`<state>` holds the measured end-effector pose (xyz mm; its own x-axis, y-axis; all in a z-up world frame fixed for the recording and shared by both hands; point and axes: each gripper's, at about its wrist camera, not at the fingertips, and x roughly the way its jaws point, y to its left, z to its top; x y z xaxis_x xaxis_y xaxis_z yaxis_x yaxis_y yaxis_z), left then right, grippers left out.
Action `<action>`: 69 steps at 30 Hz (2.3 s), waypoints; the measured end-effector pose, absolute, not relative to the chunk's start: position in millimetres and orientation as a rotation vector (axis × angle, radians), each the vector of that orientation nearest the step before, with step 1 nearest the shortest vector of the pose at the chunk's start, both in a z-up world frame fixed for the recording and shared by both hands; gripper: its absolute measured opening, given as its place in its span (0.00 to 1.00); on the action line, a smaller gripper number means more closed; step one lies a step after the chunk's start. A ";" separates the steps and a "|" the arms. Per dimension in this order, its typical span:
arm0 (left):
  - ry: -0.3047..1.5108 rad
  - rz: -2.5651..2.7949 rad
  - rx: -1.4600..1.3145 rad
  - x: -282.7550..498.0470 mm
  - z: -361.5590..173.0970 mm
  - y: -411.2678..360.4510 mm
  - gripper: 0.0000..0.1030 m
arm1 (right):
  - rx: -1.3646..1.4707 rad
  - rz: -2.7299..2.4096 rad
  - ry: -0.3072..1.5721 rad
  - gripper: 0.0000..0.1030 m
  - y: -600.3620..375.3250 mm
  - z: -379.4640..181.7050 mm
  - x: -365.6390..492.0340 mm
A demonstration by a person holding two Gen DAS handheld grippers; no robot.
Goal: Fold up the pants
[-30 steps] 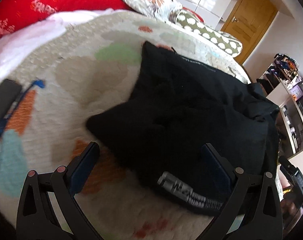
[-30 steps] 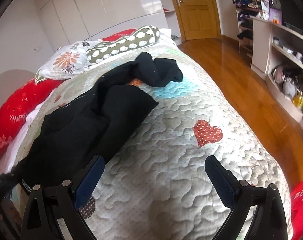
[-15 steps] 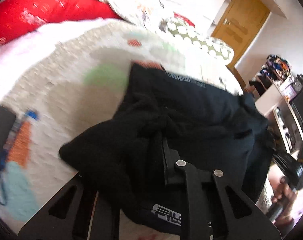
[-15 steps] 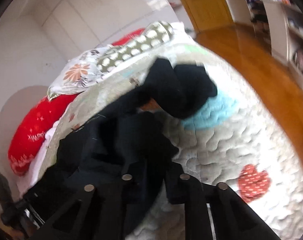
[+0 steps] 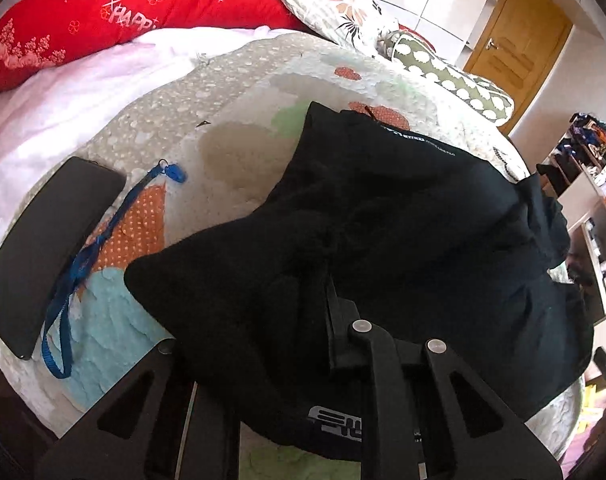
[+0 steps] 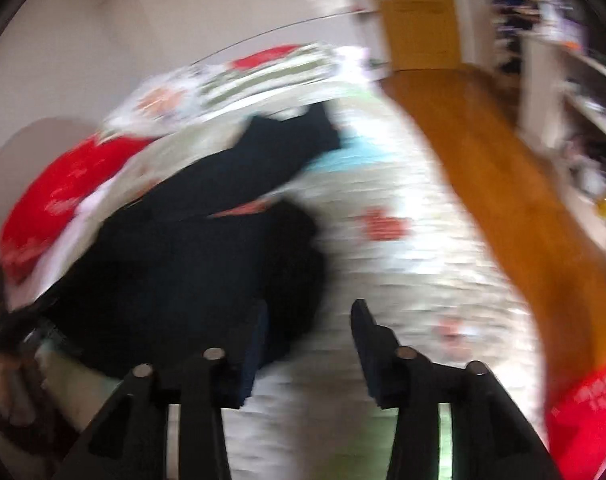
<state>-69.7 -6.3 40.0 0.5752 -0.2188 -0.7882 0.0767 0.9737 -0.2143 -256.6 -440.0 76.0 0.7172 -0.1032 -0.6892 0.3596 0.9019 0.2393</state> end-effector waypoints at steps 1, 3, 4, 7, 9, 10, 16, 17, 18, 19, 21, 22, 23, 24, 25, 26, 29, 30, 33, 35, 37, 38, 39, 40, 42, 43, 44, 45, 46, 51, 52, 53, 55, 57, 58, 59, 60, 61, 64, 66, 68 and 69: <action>0.937 -0.169 -0.153 -70.5 41.1 -7.9 0.14 | 0.380 -0.302 0.717 0.43 -449.2 77.2 -259.1; 0.928 -0.160 -0.139 -70.3 43.3 -11.6 0.14 | 0.374 -0.347 0.703 0.43 -460.4 76.8 -256.5; 0.925 -0.156 -0.132 -70.7 43.6 -12.7 0.14 | 0.377 -0.340 0.702 0.43 -461.9 75.5 -255.0; 0.937 -0.148 -0.135 -68.8 40.9 -11.0 0.14 | 0.444 -0.247 0.711 0.43 -461.9 63.3 -231.8; 0.946 -0.145 -0.139 -67.2 39.0 -10.6 0.14 | 0.488 -0.186 0.756 0.43 -456.6 52.3 -207.5; 0.949 -0.144 -0.137 -67.1 39.1 -11.2 0.14 | 0.489 -0.175 0.771 0.43 -449.6 49.6 -199.6; 0.951 -0.142 -0.112 -67.0 40.7 -13.9 0.14 | 0.390 0.063 0.679 0.43 -388.3 85.0 -191.2; 0.950 -0.143 -0.115 -67.1 40.6 -13.6 0.14 | 0.364 0.002 0.674 0.43 -388.9 89.2 -193.9; 0.949 -0.143 -0.117 -67.2 40.5 -13.6 0.14 | 0.359 -0.034 0.674 0.43 -392.1 90.2 -196.0; 0.949 -0.144 -0.120 -67.5 39.6 -13.1 0.14 | 0.369 -0.044 0.680 0.44 -395.9 89.5 -196.7; 0.951 -0.146 -0.125 -67.5 37.6 -12.4 0.14 | 0.399 -0.046 0.713 0.45 -400.4 83.9 -196.5; 0.951 -0.147 -0.127 -67.4 36.9 -12.3 0.15 | 0.410 -0.045 0.730 0.47 -400.2 80.3 -195.8; 0.952 -0.147 -0.130 -67.2 36.2 -12.1 0.15 | 0.413 -0.041 0.742 0.50 -397.1 76.2 -193.6; 0.953 -0.146 -0.132 -67.1 35.6 -12.0 0.15 | 0.419 -0.039 0.751 0.53 -394.8 72.3 -189.1; 0.953 -0.145 -0.131 -67.1 35.5 -12.3 0.15 | 0.429 -0.035 0.756 0.56 -394.6 67.8 -186.5; 0.952 -0.144 -0.128 -67.6 35.2 -12.8 0.15 | 0.446 -0.028 0.759 0.56 -395.5 64.9 -185.1; 0.952 -0.140 -0.122 -67.6 35.4 -13.6 0.15 | 0.473 0.016 0.760 0.56 -388.3 52.7 -168.6; 0.953 -0.140 -0.123 -67.7 35.6 -13.4 0.15 | 0.435 0.019 0.756 0.52 -381.8 50.5 -162.6; 0.957 -0.149 -0.136 -68.4 37.3 -11.1 0.15 | 0.378 -0.026 0.727 0.08 -382.1 59.5 -169.4; 0.960 -0.159 -0.141 -68.6 37.6 -9.3 0.15 | 0.371 -0.047 0.682 0.06 -394.1 74.0 -186.0; 0.963 -0.162 -0.150 -69.5 36.5 -7.9 0.15 | 0.341 -0.122 0.646 0.04 -410.7 87.0 -209.1; 0.962 -0.163 -0.155 -70.4 35.9 -7.3 0.15 | 0.342 -0.162 0.637 0.04 -422.5 91.3 -219.8; 0.960 -0.164 -0.160 -71.6 35.2 -7.0 0.15 | 0.360 -0.186 0.638 0.04 -435.1 92.1 -228.7; 0.961 -0.168 -0.168 -72.9 33.9 -6.8 0.15 | 0.391 -0.204 0.648 0.04 -448.4 88.2 -237.0; 0.964 -0.173 -0.178 -75.0 30.8 -6.8 0.15 | 0.435 -0.228 0.694 0.04 -464.2 72.0 -245.3; 0.967 -0.174 -0.180 -75.7 29.8 -7.1 0.15 | 0.440 -0.239 0.733 0.04 -466.2 59.9 -245.6; 0.966 -0.174 -0.178 -76.4 29.9 -7.2 0.15 | 0.441 -0.245 0.765 0.04 -465.4 48.2 -244.5; 0.968 -0.175 -0.177 -77.3 31.1 -6.7 0.15 | 0.446 -0.247 0.777 0.04 -464.9 41.6 -243.8; 0.971 -0.177 -0.179 -77.5 32.6 -6.2 0.15 | 0.451 -0.255 0.776 0.04 -464.7 38.1 -243.7; 0.981 -0.217 -0.218 -85.1 35.9 3.7 0.16 | 0.395 -0.256 0.746 0.04 -464.9 61.1 -250.6; 0.991 -0.210 -0.219 -86.6 31.2 4.4 0.20 | 0.386 -0.255 0.767 0.04 -465.5 59.5 -247.2; 0.990 -0.207 -0.226 -88.4 28.4 5.2 0.21 | 0.376 -0.266 0.799 0.04 -467.4 53.6 -241.3; 0.977 -0.231 -0.238 -94.8 27.8 10.3 0.24 | 0.354 -0.345 0.848 0.06 -469.8 42.0 -236.8; 0.992 -0.253 -0.229 -98.9 32.3 14.8 0.27 | 0.351 -0.374 0.860 0.07 -471.2 42.4 -236.5; 0.999 -0.250 -0.218 -101.5 35.5 17.8 0.30 | 0.358 -0.375 0.846 0.09 -472.1 46.5 -239.8; 1.000 -0.239 -0.204 -104.2 38.7 20.3 0.32 | 0.357 -0.382 0.832 0.13 -472.6 50.5 -241.8; 0.992 -0.220 -0.185 -107.8 43.6 24.2 0.39 | 0.350 -0.389 0.818 0.16 -472.2 56.0 -243.5; 0.977 -0.206 -0.175 -111.5 48.5 28.0 0.42 | 0.340 -0.391 0.802 0.21 -470.0 62.8 -244.1; 0.942 -0.158 -0.153 -120.4 60.8 36.3 0.42 | 0.325 -0.319 0.757 0.24 -454.3 77.8 -240.2; 0.905 -0.123 -0.127 -124.9 69.0 39.3 0.42 | 0.310 -0.236 0.752 0.24 -436.2 82.9 -228.9; 0.879 -0.141 -0.134 -129.0 78.6 38.5 0.42 | 0.288 -0.163 0.758 0.25 -416.3 83.8 -218.7; 0.876 -0.155 -0.142 -129.8 80.4 37.6 0.42 | 0.282 -0.132 0.763 0.25 -406.7 82.4 -212.8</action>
<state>-129.8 37.6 80.4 0.6307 -0.1929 -0.7516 0.0763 0.9793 -0.1872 -212.8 -406.7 82.4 0.7166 -0.0156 -0.6973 0.2187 0.9543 0.2035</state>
